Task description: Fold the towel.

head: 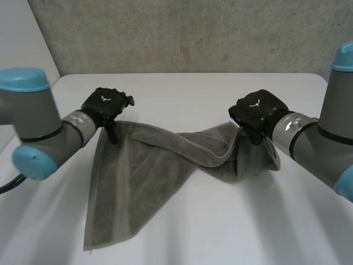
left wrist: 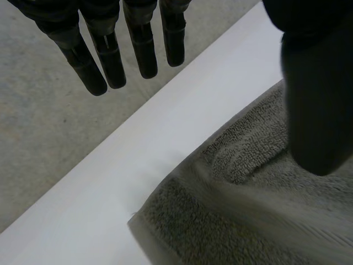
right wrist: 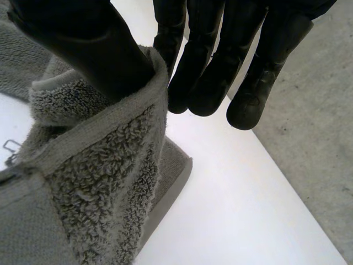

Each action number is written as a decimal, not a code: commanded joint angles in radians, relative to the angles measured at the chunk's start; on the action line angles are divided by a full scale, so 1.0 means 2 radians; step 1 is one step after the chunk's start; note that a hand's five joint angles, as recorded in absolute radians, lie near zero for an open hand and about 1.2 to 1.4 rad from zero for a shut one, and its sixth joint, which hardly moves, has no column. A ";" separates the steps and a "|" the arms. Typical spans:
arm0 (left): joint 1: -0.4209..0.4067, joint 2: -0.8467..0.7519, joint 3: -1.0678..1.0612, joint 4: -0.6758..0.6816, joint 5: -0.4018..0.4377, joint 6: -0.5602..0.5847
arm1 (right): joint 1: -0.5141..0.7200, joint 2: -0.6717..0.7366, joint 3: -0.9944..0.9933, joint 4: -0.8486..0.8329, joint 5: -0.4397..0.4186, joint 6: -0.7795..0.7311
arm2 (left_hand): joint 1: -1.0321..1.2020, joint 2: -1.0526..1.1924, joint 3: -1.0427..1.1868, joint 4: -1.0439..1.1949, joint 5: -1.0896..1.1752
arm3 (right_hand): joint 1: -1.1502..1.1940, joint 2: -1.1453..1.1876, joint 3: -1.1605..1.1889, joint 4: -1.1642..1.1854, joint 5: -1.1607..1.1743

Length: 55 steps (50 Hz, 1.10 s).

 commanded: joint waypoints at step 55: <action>-0.082 -0.265 0.553 -0.276 -0.048 -0.026 | -0.008 -0.026 0.008 -0.026 -0.001 0.001 | 0.491 0.489 0.490 0.491 0.399 | 0.025 0.033 0.029 0.028 0.026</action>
